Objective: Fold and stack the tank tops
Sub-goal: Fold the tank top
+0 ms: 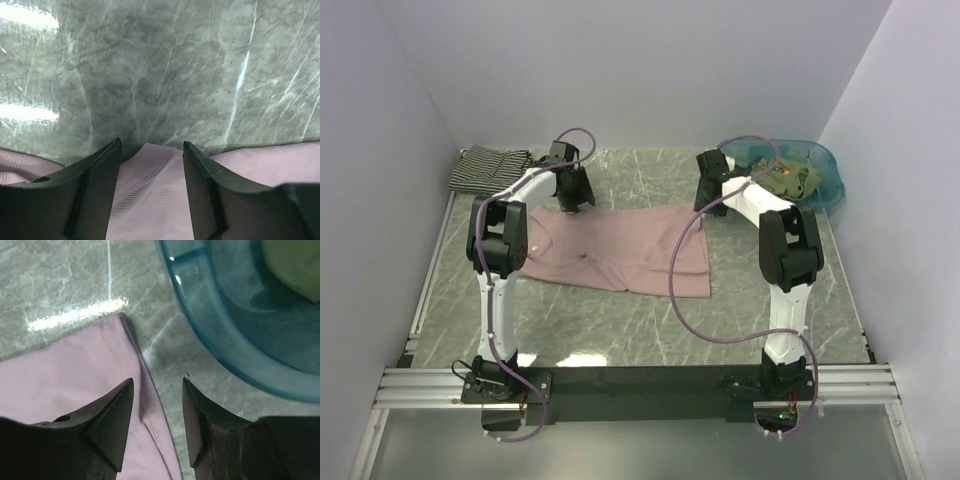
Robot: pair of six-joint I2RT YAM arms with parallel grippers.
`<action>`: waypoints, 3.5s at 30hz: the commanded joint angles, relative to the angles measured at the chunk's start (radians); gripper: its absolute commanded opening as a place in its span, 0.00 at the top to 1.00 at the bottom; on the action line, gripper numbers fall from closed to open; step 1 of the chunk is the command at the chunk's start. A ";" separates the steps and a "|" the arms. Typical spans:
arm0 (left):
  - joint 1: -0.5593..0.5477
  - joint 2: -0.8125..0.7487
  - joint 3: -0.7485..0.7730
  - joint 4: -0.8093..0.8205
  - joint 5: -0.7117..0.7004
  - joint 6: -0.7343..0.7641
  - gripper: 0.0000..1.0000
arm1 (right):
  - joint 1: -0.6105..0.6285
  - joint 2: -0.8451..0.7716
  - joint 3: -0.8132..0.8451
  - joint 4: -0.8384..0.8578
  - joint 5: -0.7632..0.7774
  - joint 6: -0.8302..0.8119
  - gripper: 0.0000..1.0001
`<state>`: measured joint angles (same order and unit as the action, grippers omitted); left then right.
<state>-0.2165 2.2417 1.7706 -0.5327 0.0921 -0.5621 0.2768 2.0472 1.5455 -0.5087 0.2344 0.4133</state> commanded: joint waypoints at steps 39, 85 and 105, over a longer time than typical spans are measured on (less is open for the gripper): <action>-0.004 -0.202 -0.310 0.428 -0.040 -0.093 0.89 | 0.081 -0.141 -0.136 0.041 0.060 0.058 0.62; 0.112 -0.787 -1.098 0.152 -0.204 -0.708 0.54 | 0.128 0.183 0.225 -0.122 0.072 0.068 0.58; 0.263 -0.840 -1.159 0.068 -0.157 -0.614 0.56 | 0.084 0.091 0.137 -0.021 0.003 0.074 0.55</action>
<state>0.0383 1.3701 0.6395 -0.3637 -0.0349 -1.2221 0.3538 2.2158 1.7172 -0.5877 0.2607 0.4820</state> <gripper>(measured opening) 0.442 0.446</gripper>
